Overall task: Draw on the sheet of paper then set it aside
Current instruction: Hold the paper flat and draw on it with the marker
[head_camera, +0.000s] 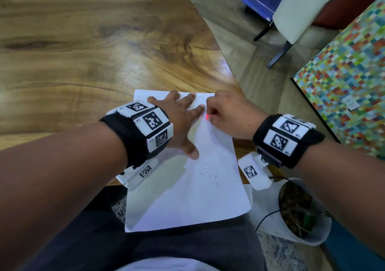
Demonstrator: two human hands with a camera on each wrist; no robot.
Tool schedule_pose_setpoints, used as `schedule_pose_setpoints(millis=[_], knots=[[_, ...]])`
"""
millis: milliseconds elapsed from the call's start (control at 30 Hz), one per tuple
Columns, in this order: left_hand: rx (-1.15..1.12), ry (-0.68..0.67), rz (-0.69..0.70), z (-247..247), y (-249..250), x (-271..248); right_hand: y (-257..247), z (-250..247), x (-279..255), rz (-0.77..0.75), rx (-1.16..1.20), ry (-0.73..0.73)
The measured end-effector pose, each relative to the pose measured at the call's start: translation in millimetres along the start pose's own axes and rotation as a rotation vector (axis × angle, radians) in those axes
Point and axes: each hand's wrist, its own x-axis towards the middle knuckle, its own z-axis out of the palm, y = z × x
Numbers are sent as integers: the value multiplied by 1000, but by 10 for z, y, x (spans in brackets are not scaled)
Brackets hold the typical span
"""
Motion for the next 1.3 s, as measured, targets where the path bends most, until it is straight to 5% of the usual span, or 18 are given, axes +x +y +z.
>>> schedule_pose_setpoints(millis=[200, 433, 733, 1000, 1300], knots=[[-18, 13, -12, 12, 9, 8, 202, -62, 291, 162, -14, 83], [-40, -8, -9, 41, -110, 10, -23, 5, -16, 5, 41, 5], [-56, -28, -5, 74, -144, 20, 161, -102, 457, 193, 20, 152], [-76, -15, -11, 112, -158, 41, 43, -24, 122, 8, 7, 30], [-85, -13, -6, 99, -169, 32, 83, -199, 473, 117, -43, 136]])
